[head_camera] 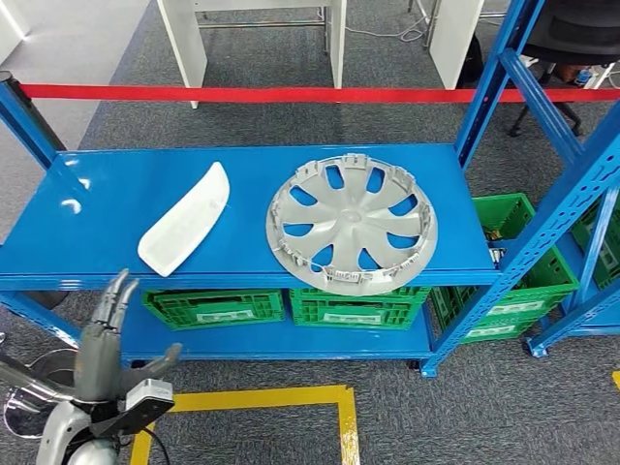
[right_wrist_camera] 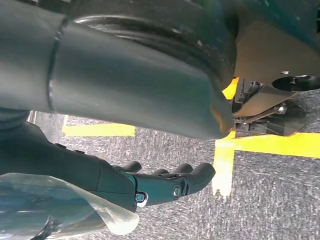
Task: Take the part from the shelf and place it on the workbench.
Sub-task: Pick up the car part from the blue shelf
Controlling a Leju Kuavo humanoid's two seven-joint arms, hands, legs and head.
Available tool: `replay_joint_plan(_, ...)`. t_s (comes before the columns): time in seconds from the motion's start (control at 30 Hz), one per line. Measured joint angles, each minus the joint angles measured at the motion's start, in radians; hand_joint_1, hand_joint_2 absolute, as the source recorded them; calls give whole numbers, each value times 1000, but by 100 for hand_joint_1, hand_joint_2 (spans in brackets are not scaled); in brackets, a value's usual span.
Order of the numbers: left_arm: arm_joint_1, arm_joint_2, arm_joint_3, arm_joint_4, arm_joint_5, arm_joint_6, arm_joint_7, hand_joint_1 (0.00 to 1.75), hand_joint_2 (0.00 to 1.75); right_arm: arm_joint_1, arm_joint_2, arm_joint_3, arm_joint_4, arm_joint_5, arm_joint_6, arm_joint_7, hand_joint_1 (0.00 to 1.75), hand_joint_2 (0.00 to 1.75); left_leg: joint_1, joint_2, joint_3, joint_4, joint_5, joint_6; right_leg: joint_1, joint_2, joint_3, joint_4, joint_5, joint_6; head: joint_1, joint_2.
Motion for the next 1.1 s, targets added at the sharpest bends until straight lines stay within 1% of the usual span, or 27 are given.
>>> replay_joint_plan(0.07,0,-3,32,-10,-57,61,18,0,175,0,0,4,0,-5,-1,2,0,0,0,0,0,0,0,0,0,0,0,0,0,0,0,0)
replay_joint_plan(0.13,0,-4,64,-19,-104,100,38,0,175,0,0,8,1,-9,-1,3,0,0,0,0,0,0,0,0,0,0,0,0,0,0,0,0)
replay_joint_plan(0.27,-6,-1,124,-26,-155,122,81,0,175,0,0,15,4,-17,-4,3,0,0,0,0,0,0,0,0,0,0,0,0,0,0,0,0)
replay_joint_plan(0.4,-23,9,171,-23,-177,108,117,0,175,0,0,18,6,-22,-2,2,0,0,0,0,0,0,0,0,0,0,0,0,0,0,0,0)
replay_joint_plan(0.57,-51,18,200,15,-178,66,150,0,175,0,-9,25,11,-23,38,-10,0,0,0,0,0,0,0,0,0,0,1,0,0,0,0,0)
replay_joint_plan(0.73,-93,16,205,100,-108,11,148,0,175,0,-18,38,16,-23,45,-12,0,0,0,0,0,1,0,0,0,0,1,0,0,0,0,0)
replay_joint_plan(0.87,-114,11,203,144,-96,2,146,0,175,0,-22,43,16,-23,45,-13,0,0,0,1,0,1,0,0,0,1,1,0,1,1,0,0)
replay_joint_plan(1.1,-128,5,201,178,-96,-17,146,0,175,-1,-24,49,19,-23,45,-13,0,0,0,1,0,1,0,0,0,1,1,0,1,1,0,0)
